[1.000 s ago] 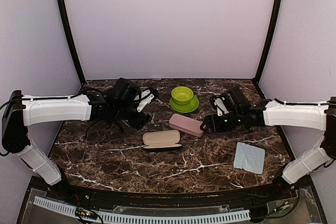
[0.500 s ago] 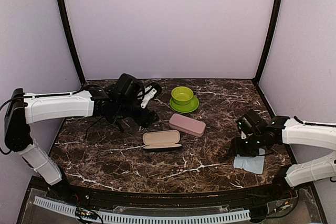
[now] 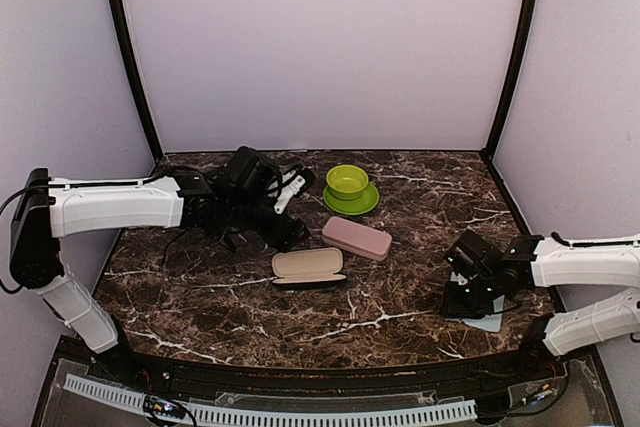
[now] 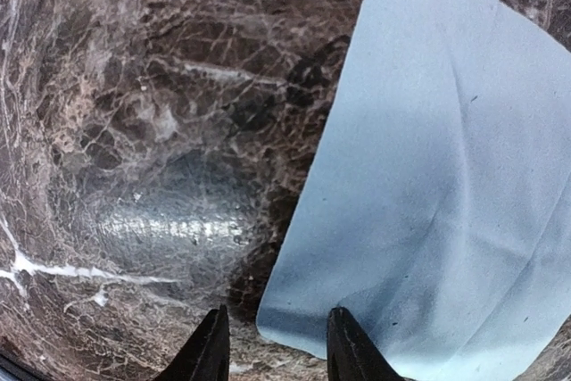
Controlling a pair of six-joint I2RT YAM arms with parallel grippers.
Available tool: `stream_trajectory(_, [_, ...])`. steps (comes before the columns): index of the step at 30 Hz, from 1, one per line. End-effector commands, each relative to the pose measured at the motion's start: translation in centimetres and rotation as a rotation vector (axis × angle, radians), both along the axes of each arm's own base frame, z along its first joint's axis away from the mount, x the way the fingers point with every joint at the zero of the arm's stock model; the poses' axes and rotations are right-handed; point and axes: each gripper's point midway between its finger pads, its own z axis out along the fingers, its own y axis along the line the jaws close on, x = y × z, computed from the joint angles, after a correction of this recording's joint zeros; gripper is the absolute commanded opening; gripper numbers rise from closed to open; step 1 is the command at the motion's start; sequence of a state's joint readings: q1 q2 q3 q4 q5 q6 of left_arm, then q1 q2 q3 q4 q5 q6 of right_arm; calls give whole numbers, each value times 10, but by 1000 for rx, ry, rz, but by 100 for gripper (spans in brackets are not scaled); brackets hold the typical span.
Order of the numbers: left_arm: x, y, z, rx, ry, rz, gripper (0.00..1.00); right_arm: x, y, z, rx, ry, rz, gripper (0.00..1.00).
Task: Organize the sunglasses
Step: Move the glasses cleaning cloth to the corner of the board.
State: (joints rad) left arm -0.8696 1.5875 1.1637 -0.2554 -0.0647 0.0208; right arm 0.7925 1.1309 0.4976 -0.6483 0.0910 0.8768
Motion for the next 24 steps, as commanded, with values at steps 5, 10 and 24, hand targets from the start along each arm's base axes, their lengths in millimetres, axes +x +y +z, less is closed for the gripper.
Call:
stream_trajectory(5, [-5, -8, -11, 29, 15, -13, 76, -9, -2, -14, -68, 2, 24, 28])
stream_trajectory(10, [-6, -10, -15, 41, 24, -16, 76, -15, -9, -22, -187, 10, 56, 23])
stream_trajectory(24, [-7, -2, -26, 80, 30, 8, 77, -18, 49, -21, -180, -28, 324, 2])
